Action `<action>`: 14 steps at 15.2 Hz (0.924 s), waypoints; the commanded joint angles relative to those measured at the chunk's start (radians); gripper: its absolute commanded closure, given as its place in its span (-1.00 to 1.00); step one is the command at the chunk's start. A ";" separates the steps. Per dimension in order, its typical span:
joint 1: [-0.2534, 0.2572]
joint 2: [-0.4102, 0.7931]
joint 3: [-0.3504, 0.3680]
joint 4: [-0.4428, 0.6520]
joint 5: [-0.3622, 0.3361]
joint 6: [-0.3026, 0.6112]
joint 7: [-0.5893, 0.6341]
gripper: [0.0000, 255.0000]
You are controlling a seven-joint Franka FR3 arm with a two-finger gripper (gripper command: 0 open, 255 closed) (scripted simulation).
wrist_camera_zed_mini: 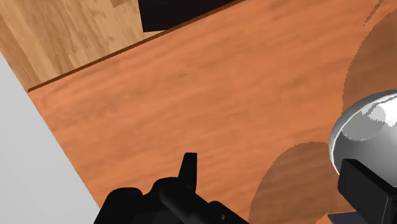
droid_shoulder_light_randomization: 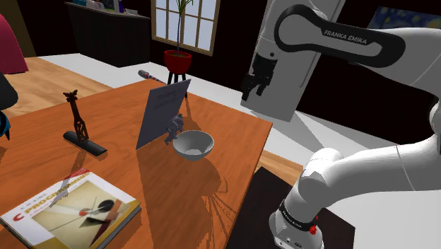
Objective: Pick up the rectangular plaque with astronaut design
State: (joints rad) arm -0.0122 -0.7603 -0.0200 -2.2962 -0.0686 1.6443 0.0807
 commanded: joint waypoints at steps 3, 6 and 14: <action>0.006 0.017 0.038 -0.015 0.030 0.038 0.065 -1.00; 0.015 0.054 0.095 -0.027 0.073 0.098 0.160 -1.00; 0.026 0.214 0.246 0.009 0.151 0.263 0.409 -1.00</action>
State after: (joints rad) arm 0.0151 -0.5715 0.2105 -2.2910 0.0760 1.8788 0.4609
